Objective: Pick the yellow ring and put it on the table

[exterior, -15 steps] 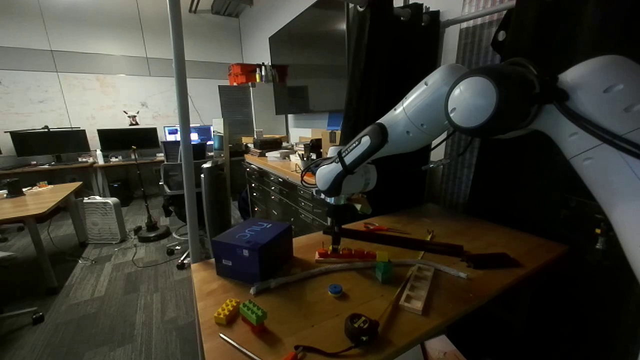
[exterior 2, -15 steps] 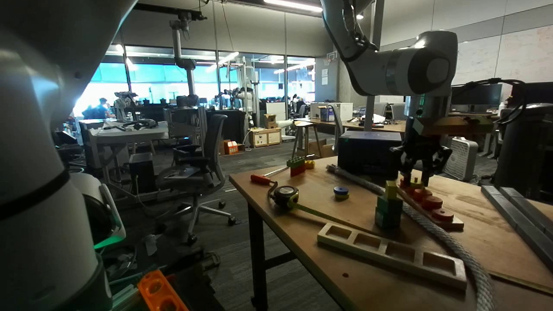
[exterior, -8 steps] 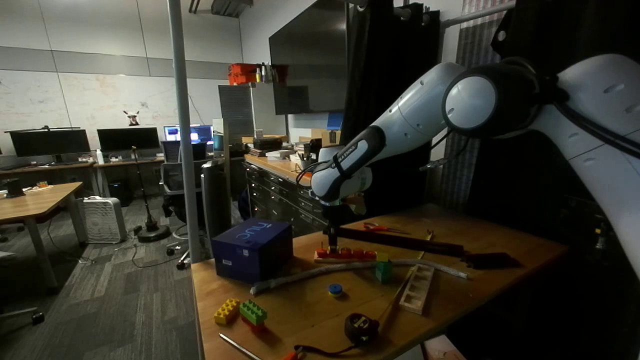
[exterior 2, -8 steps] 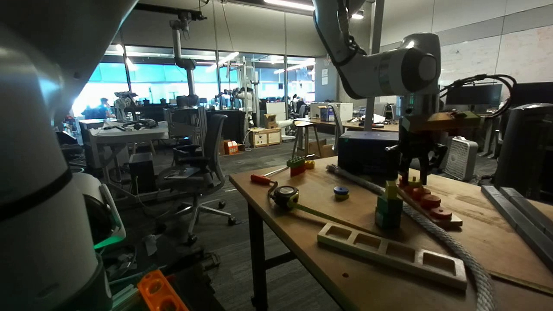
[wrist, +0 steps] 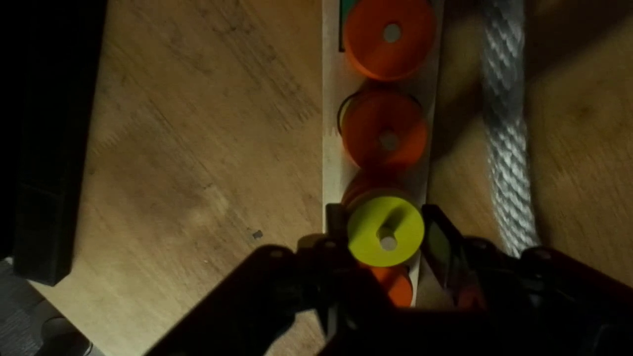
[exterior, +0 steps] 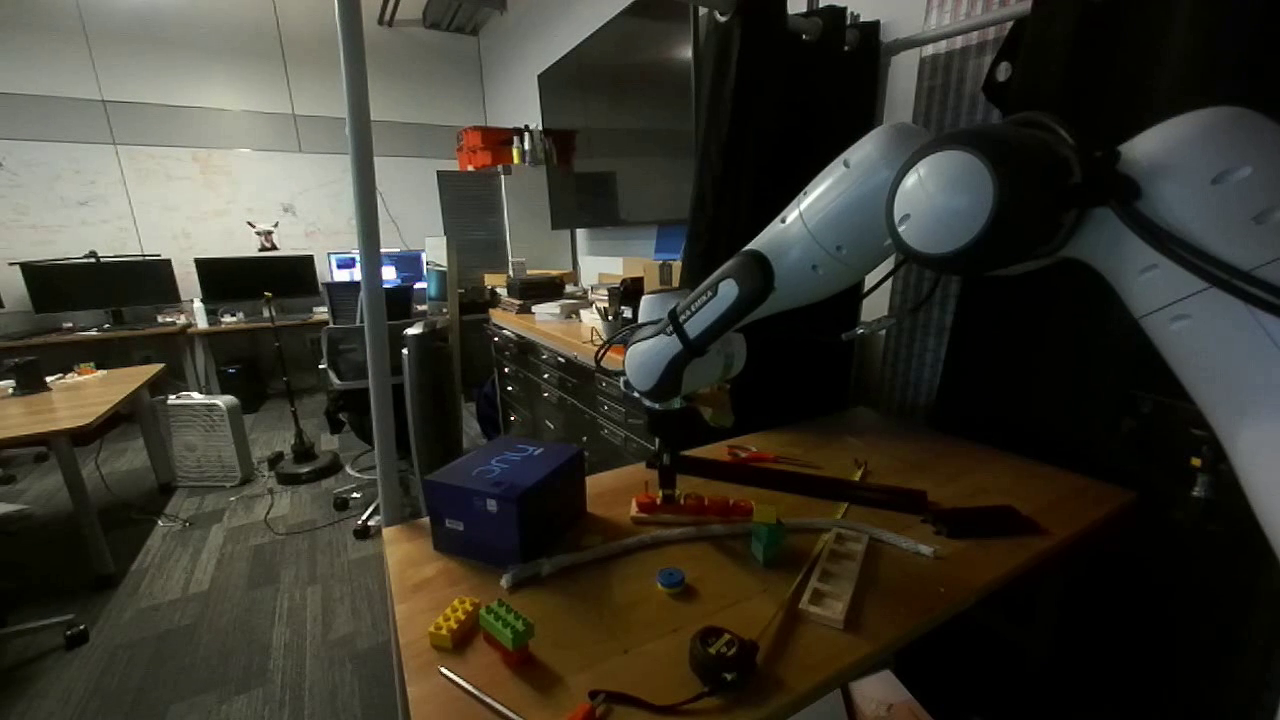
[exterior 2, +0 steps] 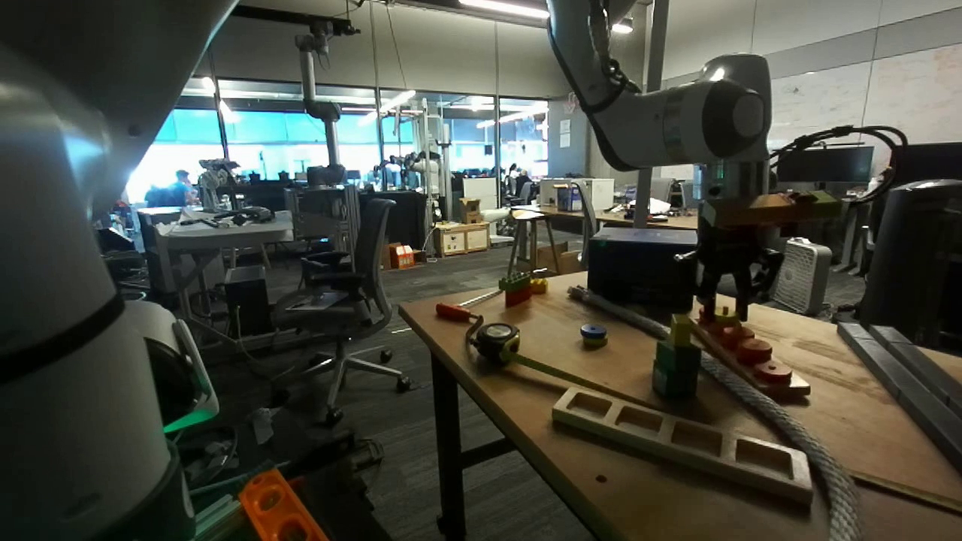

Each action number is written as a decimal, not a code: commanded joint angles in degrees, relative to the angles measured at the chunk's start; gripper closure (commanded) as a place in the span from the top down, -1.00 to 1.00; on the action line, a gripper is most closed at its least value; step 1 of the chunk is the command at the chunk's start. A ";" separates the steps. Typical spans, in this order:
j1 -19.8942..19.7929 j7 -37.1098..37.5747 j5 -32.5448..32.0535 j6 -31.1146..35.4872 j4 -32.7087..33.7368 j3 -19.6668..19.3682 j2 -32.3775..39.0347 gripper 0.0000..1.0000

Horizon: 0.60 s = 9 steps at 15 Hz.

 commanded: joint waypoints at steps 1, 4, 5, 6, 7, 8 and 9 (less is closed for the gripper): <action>-3.25 -4.34 2.91 -1.56 -0.42 1.82 -1.85 -0.53; -4.43 -6.12 4.76 -3.92 0.53 2.08 -1.64 -0.54; -4.90 -6.93 5.67 -5.41 1.07 2.36 -1.50 -0.53; -5.05 -7.32 6.21 -6.31 1.34 2.36 -1.41 -0.53; -4.93 -7.34 6.55 -7.27 1.77 2.22 -1.32 -0.54; -4.85 -7.35 6.80 -8.03 2.02 2.09 -1.33 -0.53; -4.58 -7.13 6.75 -8.78 2.27 1.93 -1.46 -0.54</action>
